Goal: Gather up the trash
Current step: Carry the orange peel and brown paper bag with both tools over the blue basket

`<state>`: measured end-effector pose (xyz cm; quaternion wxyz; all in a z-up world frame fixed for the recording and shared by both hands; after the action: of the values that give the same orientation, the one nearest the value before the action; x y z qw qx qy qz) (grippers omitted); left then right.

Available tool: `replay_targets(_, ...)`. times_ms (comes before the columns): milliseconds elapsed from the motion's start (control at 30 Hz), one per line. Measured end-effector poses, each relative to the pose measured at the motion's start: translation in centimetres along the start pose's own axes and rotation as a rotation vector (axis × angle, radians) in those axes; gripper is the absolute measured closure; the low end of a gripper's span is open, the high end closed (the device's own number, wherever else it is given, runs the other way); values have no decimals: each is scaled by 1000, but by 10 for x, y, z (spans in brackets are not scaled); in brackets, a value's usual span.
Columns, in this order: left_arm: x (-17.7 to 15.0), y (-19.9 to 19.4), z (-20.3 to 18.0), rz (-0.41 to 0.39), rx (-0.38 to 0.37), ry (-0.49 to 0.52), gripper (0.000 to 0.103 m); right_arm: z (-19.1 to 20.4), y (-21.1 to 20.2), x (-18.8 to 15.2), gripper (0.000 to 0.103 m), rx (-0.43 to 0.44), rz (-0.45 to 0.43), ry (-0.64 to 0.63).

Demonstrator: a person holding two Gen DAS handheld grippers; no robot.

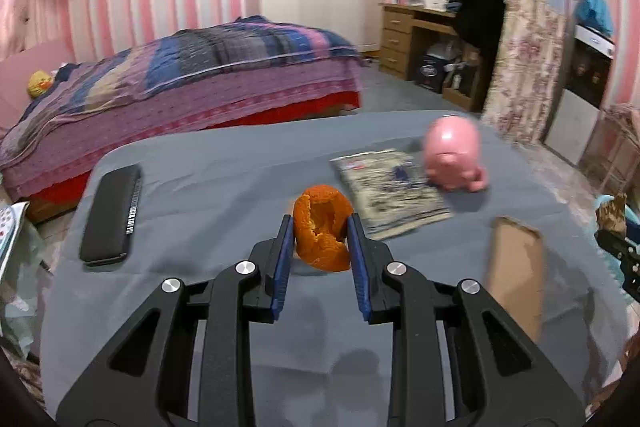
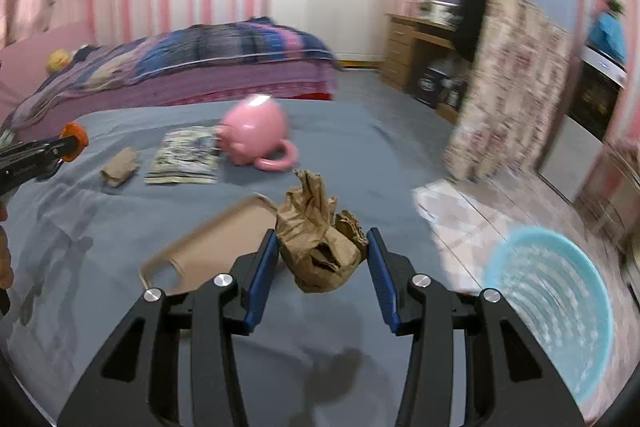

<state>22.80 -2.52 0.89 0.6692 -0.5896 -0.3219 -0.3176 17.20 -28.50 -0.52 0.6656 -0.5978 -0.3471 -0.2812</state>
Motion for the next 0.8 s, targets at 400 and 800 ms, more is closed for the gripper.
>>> replay_targets(400, -2, -33, -107, -17, -139, 92, 77, -89, -45, -25, 58, -97, -67, 138)
replay_targets(800, 5, -40, -190, -21, -235, 144, 77, -160, -67, -38, 58, -196, -96, 220)
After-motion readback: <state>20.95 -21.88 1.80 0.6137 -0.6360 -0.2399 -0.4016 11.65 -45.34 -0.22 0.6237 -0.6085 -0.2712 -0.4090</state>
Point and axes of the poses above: each gripper's, at about its wrist camera, not at the fingertips, and y roughly the way its jaws point, z to its left, x to its top, the point moved 1 cm from there along y, roughly the way its jaws point, and after that the axes turned 9 degrees about x, right-handed, at the moved point
